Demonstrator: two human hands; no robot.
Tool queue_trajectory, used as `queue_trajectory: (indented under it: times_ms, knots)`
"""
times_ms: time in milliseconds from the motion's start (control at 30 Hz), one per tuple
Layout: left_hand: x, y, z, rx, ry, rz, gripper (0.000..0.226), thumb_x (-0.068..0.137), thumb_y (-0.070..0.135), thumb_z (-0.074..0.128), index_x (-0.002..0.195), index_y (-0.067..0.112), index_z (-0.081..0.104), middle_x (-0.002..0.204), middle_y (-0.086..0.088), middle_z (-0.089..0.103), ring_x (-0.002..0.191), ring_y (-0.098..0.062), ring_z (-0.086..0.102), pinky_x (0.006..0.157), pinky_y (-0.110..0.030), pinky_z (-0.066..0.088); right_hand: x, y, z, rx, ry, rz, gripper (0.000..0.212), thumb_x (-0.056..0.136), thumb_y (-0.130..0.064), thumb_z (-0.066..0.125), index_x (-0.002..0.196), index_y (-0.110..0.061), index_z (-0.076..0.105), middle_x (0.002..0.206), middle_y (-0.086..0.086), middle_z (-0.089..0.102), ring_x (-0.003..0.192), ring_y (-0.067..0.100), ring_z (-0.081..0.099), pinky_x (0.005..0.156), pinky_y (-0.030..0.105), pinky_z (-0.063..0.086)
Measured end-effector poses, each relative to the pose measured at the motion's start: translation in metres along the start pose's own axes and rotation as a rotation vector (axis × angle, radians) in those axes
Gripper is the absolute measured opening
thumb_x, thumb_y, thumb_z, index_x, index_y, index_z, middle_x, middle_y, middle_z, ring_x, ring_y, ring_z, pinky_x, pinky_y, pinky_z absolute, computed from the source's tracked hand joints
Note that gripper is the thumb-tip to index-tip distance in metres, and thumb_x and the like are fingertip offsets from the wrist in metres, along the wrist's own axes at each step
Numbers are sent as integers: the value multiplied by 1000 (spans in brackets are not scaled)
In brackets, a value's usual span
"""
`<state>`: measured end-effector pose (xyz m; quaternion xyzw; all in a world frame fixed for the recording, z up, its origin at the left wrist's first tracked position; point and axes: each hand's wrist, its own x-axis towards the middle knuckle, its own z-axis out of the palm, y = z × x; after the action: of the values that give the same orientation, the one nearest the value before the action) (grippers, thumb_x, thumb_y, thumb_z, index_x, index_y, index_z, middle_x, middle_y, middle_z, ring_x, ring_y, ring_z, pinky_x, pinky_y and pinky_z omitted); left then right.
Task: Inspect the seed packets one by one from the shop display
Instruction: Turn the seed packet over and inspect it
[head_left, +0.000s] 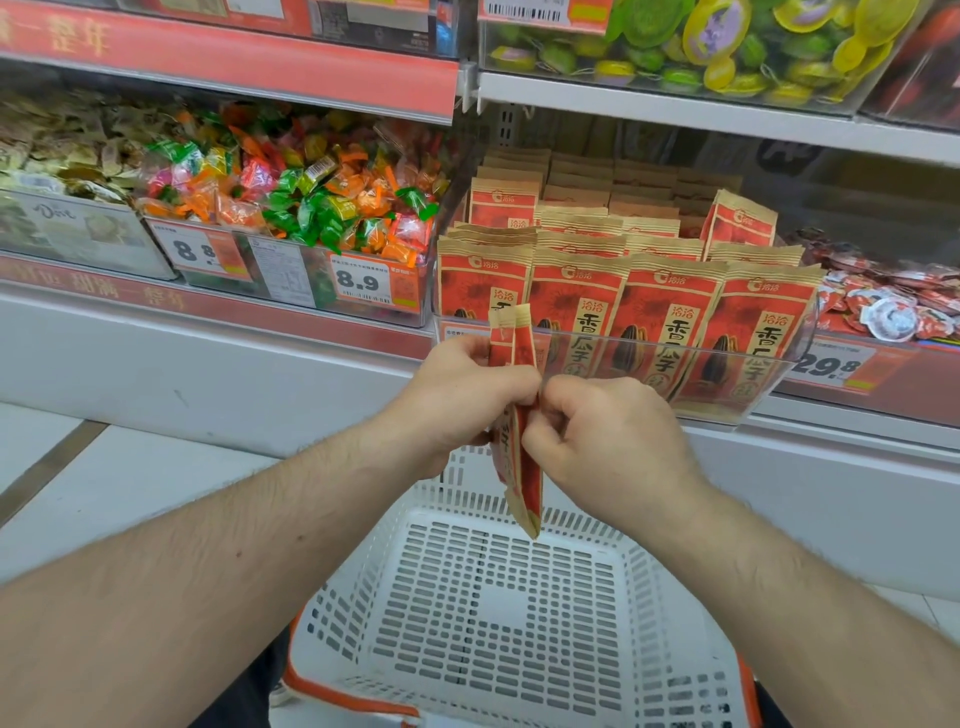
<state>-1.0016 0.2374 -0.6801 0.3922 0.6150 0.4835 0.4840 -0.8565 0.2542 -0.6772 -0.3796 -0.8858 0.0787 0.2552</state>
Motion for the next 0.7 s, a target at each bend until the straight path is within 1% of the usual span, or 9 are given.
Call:
queue_trajectory:
  times_ms: [100,200,267,333,400,467,533,567,700]
  knots:
    - [0,2,-3,-39,37,10,32,61,13,65,93,13,64,71,-1,59,63,-17,55,68,-36,52,3,-1,-4,87,-124,136,24,84,-29,61,65,-16,57,55,-3,59,58,24,58,57,38,51]
    - [5,4,-13,-95,58,-6,13,79,6,63,88,13,59,65,0,60,64,-20,58,72,-43,57,3,0,-10,49,-414,218,28,86,-35,63,65,-17,62,59,-1,64,57,16,61,54,32,50]
    - [6,4,-17,-135,34,-10,13,81,5,62,91,12,58,67,-2,62,67,-21,60,69,-43,58,1,2,-11,122,-563,242,34,93,-33,58,64,-16,62,63,3,68,56,13,66,56,36,55]
    - [6,5,-20,-151,-17,11,15,80,5,64,92,11,59,73,-5,63,72,-23,61,70,-44,59,-1,4,-12,212,-652,261,35,98,-30,52,67,-16,63,70,3,71,59,9,70,65,44,59]
    - [4,4,-23,-151,-115,37,25,70,10,67,94,13,61,75,-2,66,74,-20,64,76,-47,59,-1,4,-15,262,-689,256,33,100,-28,50,74,-14,65,74,0,72,63,7,71,71,43,59]
    - [3,1,-26,-131,-250,49,48,61,11,71,109,16,62,85,3,69,78,-16,67,81,-50,56,0,3,-19,315,-683,256,30,101,-25,49,79,-12,65,74,-2,72,64,8,71,70,38,59]
    - [3,-4,-26,-81,-356,48,78,57,6,76,129,24,54,105,1,66,81,-20,67,77,-48,55,-1,2,-22,358,-663,244,28,102,-23,49,79,-14,63,71,-4,70,65,9,71,65,29,56]
    - [3,-6,-25,-73,-398,52,85,57,1,75,134,27,50,113,-2,63,79,-23,67,72,-45,55,-1,2,-24,375,-660,237,27,102,-21,50,79,-14,63,70,-4,70,65,9,71,64,27,55]
    - [-1,-6,-25,-150,-482,84,72,62,-9,64,122,28,50,100,-5,61,67,-20,66,55,-31,55,-2,1,-29,421,-670,222,27,101,-20,50,82,-8,64,67,-6,69,66,10,71,68,35,57]
